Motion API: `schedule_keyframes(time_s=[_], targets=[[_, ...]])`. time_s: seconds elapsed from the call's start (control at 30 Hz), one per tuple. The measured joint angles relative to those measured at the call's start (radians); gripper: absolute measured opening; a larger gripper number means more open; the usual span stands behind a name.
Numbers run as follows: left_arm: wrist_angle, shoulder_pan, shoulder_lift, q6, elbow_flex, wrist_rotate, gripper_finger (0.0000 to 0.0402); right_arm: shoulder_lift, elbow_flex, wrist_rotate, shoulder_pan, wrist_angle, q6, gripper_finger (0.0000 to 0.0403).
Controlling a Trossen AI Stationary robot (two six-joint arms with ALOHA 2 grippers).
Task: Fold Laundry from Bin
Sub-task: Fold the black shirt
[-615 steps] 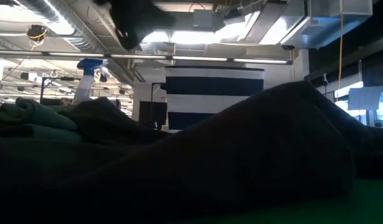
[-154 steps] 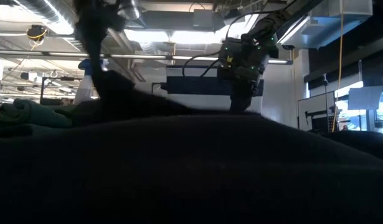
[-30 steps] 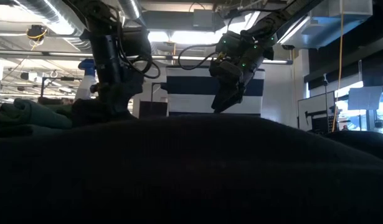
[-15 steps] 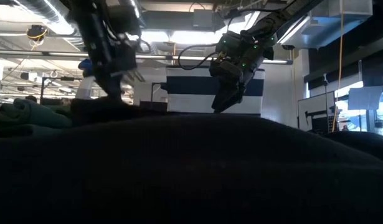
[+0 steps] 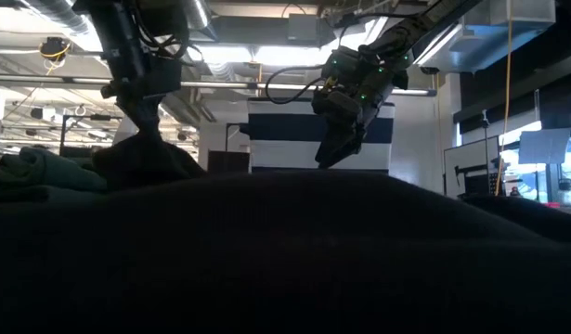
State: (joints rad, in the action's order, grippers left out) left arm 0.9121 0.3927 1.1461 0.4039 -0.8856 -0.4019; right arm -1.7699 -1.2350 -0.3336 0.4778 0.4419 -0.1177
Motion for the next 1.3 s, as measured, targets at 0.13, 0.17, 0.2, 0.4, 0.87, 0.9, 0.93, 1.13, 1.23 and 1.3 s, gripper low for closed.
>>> schedule_keyframes(time_s=[0.13, 0.17, 0.2, 0.4, 0.87, 0.9, 0.93, 1.13, 1.23, 1.3], targets=[[0.056, 0.006, 0.000, -0.013, 0.000, -0.010, 0.0061, 0.000, 0.000, 0.000, 0.000, 0.000, 0.000, 0.0223], [0.077, 0.011, 0.000, -0.007, 0.000, -0.018, 0.0063, 0.000, 0.000, 0.000, 0.000, 0.000, 0.000, 0.0223], [0.099, 0.018, 0.000, 0.009, 0.000, -0.031, 0.0064, 0.000, 0.000, 0.000, 0.000, 0.000, 0.000, 0.0223], [0.201, 0.048, -0.001, 0.081, 0.000, -0.127, 0.0042, 0.000, 0.000, 0.009, 0.000, 0.001, 0.000, 0.0223], [0.240, 0.083, -0.003, 0.066, 0.000, -0.063, 0.0079, 0.000, 0.000, 0.010, 0.000, 0.001, 0.000, 0.0223], [0.240, 0.083, -0.003, 0.066, 0.000, -0.049, 0.0092, 0.000, 0.000, 0.010, 0.000, 0.001, 0.000, 0.0223], [0.240, 0.083, -0.003, 0.072, 0.000, -0.036, 0.0105, 0.000, 0.000, 0.010, 0.000, 0.001, 0.000, 0.0223], [0.247, 0.082, -0.029, 0.083, -0.029, 0.049, 0.0174, 0.000, 0.000, 0.010, 0.000, 0.001, 0.000, 0.0223], [0.258, 0.074, -0.052, 0.083, -0.091, 0.055, 0.0192, 0.003, -0.010, 0.011, 0.001, 0.027, -0.001, 0.0223], [0.256, 0.063, -0.070, 0.081, -0.143, 0.048, 0.0198, 0.015, -0.025, 0.016, 0.000, 0.047, -0.020, 0.0223]])
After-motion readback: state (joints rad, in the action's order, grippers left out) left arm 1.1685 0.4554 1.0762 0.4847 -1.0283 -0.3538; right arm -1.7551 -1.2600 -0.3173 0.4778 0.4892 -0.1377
